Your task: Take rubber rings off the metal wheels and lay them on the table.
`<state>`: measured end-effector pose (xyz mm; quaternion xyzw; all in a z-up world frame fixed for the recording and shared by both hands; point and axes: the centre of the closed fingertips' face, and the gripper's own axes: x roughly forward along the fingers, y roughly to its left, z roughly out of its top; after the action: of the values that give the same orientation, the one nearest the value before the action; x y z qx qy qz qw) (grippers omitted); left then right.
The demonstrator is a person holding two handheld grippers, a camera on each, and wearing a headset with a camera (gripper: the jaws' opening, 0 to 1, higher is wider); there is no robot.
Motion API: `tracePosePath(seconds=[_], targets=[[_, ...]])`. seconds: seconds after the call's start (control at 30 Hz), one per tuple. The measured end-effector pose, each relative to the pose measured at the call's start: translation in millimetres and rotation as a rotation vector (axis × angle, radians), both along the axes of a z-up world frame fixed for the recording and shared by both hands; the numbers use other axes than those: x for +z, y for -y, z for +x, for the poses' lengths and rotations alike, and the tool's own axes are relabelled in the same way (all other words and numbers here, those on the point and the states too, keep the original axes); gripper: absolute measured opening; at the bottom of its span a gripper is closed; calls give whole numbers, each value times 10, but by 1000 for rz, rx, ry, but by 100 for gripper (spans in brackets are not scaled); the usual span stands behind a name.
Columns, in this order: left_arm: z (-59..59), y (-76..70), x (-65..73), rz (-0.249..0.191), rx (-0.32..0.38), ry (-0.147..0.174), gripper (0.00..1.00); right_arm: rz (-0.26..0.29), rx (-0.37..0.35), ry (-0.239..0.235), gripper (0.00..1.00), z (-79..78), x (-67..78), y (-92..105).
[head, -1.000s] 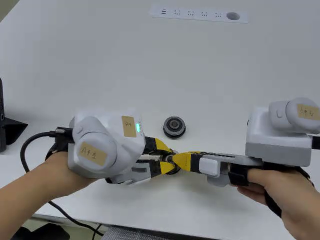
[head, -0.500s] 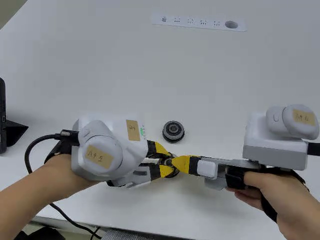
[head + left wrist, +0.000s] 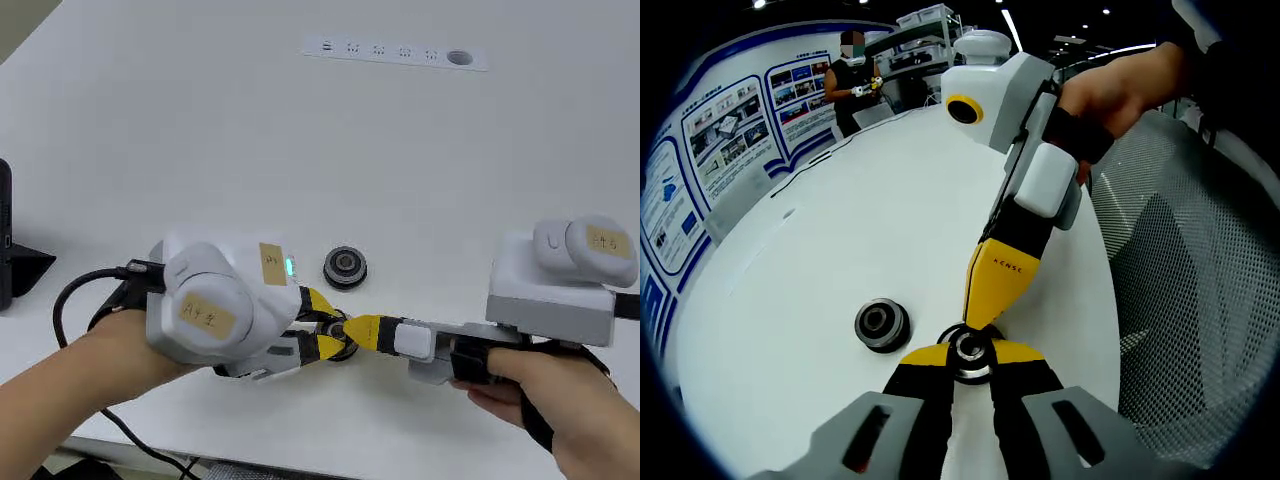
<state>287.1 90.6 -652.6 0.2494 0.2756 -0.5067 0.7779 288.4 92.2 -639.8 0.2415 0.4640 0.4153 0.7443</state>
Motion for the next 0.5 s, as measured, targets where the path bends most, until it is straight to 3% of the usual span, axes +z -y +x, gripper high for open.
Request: tracePosePath(seconds=[0.5], targets=[[0, -42, 163, -38, 31, 9, 15, 29, -30, -19, 2, 17, 42, -5]])
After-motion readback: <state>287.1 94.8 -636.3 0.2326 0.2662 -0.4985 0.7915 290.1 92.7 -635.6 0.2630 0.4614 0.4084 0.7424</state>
